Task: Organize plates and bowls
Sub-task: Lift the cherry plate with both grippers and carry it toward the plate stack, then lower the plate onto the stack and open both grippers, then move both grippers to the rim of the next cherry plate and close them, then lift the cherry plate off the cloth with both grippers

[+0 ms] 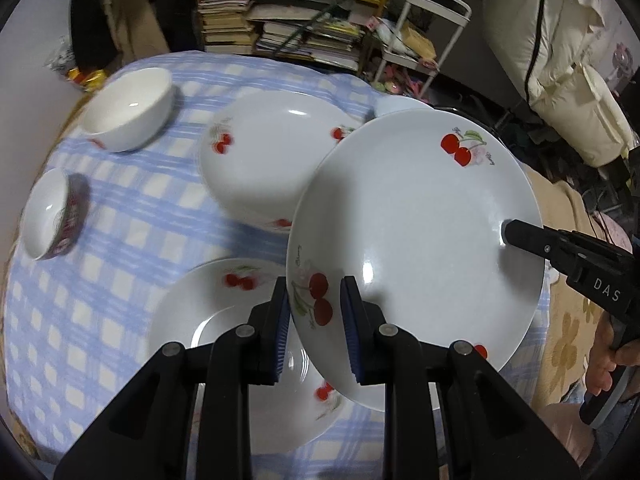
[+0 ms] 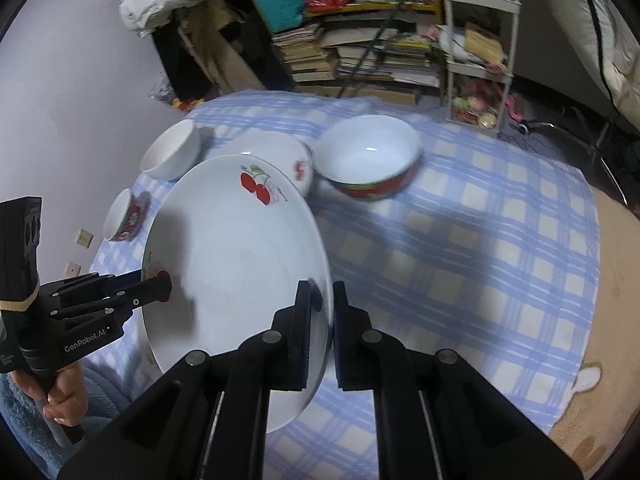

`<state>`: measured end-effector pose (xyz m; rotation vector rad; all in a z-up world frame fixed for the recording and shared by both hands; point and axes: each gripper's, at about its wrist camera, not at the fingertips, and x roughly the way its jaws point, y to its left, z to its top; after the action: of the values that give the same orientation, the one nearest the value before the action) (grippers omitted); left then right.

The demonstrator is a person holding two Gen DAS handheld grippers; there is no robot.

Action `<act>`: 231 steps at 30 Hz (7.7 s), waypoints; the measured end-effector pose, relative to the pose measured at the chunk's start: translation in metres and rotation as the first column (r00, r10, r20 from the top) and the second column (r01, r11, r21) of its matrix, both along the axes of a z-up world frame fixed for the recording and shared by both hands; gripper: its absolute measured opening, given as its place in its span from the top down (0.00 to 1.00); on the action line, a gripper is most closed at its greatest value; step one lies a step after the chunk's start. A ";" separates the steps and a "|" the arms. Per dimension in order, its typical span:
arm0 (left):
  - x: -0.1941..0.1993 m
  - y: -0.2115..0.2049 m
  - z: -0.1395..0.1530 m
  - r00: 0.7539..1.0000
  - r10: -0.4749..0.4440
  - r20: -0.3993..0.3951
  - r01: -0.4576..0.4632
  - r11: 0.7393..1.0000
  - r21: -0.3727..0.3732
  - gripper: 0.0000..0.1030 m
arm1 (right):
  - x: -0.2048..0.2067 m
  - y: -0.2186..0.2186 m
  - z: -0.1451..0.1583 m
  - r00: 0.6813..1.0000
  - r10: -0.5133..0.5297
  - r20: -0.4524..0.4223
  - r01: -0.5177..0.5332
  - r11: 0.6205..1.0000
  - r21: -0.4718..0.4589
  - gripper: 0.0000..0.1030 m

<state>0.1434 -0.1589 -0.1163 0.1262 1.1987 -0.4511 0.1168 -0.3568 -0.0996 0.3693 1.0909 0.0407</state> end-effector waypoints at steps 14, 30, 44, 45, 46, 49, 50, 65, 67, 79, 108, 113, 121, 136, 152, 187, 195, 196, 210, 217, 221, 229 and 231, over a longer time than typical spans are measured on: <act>-0.015 0.099 0.033 0.992 0.119 0.050 -0.120 0.993 0.017 0.77 | 0.011 0.092 0.019 0.994 0.098 0.048 -0.099 0.995 0.030 0.89; -0.039 0.151 -0.005 0.983 0.181 0.017 -0.181 0.984 0.000 0.77 | -0.001 0.146 -0.017 0.990 0.136 0.020 -0.137 0.990 0.038 0.87; -0.026 0.144 -0.040 0.979 0.199 -0.034 -0.199 0.980 0.005 0.76 | 0.004 0.147 -0.050 0.991 0.130 -0.023 -0.130 0.991 0.010 0.86; -0.026 0.144 -0.040 0.979 0.200 -0.036 -0.200 0.980 0.001 0.76 | 0.004 0.146 -0.050 0.992 0.124 -0.020 -0.124 0.992 0.013 0.86; -0.025 0.144 -0.041 0.979 0.199 -0.037 -0.199 0.980 0.000 0.76 | 0.004 0.145 -0.051 0.992 0.122 -0.021 -0.122 0.992 0.013 0.86; -0.023 0.141 -0.044 0.979 0.199 -0.039 -0.198 0.980 0.010 0.76 | 0.006 0.144 -0.053 0.993 0.119 -0.023 -0.119 0.993 0.012 0.86; -0.023 0.141 -0.046 0.979 0.199 -0.043 -0.199 0.980 0.013 0.76 | 0.006 0.144 -0.054 0.993 0.119 -0.024 -0.118 0.993 0.011 0.86; -0.013 0.136 -0.070 0.976 0.199 -0.089 -0.196 0.980 0.044 0.76 | 0.015 0.147 -0.062 0.993 0.116 -0.032 -0.118 0.992 -0.052 0.86; -0.011 0.136 -0.072 0.974 0.202 -0.099 -0.199 0.979 0.040 0.76 | 0.015 0.147 -0.063 0.993 0.115 -0.036 -0.116 0.992 -0.052 0.86; -0.005 0.135 -0.080 0.973 0.200 -0.114 -0.195 0.979 0.052 0.76 | 0.021 0.149 -0.071 0.991 0.125 -0.051 -0.128 0.989 -0.072 0.86; -0.001 0.129 -0.092 0.968 0.215 -0.131 -0.201 0.973 0.112 0.76 | 0.022 0.166 -0.072 0.986 0.163 -0.047 -0.169 0.962 -0.212 0.85; -0.002 0.130 -0.091 0.970 0.213 -0.121 -0.199 0.973 0.113 0.76 | 0.021 0.164 -0.076 0.985 0.159 -0.072 -0.172 0.955 -0.240 0.85; -0.005 0.131 -0.079 0.967 0.228 -0.114 -0.218 0.972 0.089 0.74 | 0.023 0.162 -0.073 0.986 0.150 -0.071 -0.162 0.960 -0.227 0.85; 0.035 0.115 -0.010 0.977 0.187 0.098 -0.197 0.974 0.110 0.46 | 0.061 0.107 -0.014 0.997 0.018 0.073 -0.003 0.979 -0.204 0.36; 0.119 0.063 -0.038 0.981 0.178 0.074 -0.184 0.978 0.094 0.32 | 0.109 0.056 -0.047 0.999 -0.035 -0.027 0.034 0.997 -0.068 0.17; 0.192 0.015 -0.102 0.988 0.132 -0.079 -0.129 0.991 0.039 0.73 | 0.140 0.025 -0.116 0.995 -0.090 -0.049 0.094 0.991 0.093 0.82; 0.185 0.020 -0.095 0.987 0.133 -0.087 -0.126 0.989 0.078 0.76 | 0.141 0.032 -0.113 1.000 -0.022 -0.016 0.023 0.998 0.053 0.83; 0.185 0.020 -0.094 0.987 0.132 -0.086 -0.125 0.988 0.087 0.76 | 0.140 0.035 -0.111 1.000 -0.011 -0.010 0.011 0.999 0.044 0.83; 0.141 0.047 -0.060 0.997 0.047 -0.062 -0.039 0.991 0.132 0.76 | 0.124 0.063 -0.085 0.997 0.075 0.032 -0.077 0.996 0.048 0.83; 0.121 0.063 -0.045 0.996 0.069 -0.059 -0.062 0.992 0.112 0.76 | 0.103 0.075 -0.069 0.994 0.091 0.052 -0.094 0.995 0.041 0.84; 0.105 0.070 -0.034 0.996 0.071 -0.047 -0.066 0.992 0.110 0.76 | 0.089 0.082 -0.058 0.993 0.102 0.063 -0.105 0.994 0.042 0.84; 0.070 0.094 -0.024 0.993 0.109 -0.055 -0.104 0.991 0.082 0.76 | 0.063 0.105 -0.037 0.986 0.144 0.081 -0.143 0.990 -0.019 0.84; 0.059 0.103 -0.024 0.991 0.122 -0.062 -0.118 0.991 0.069 0.76 | 0.056 0.113 -0.033 0.983 0.164 0.081 -0.161 0.986 -0.040 0.84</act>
<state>0.2021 -0.0555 -0.1399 0.0951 1.2785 -0.3129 0.1728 -0.2441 -0.1322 0.2463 1.0351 0.1814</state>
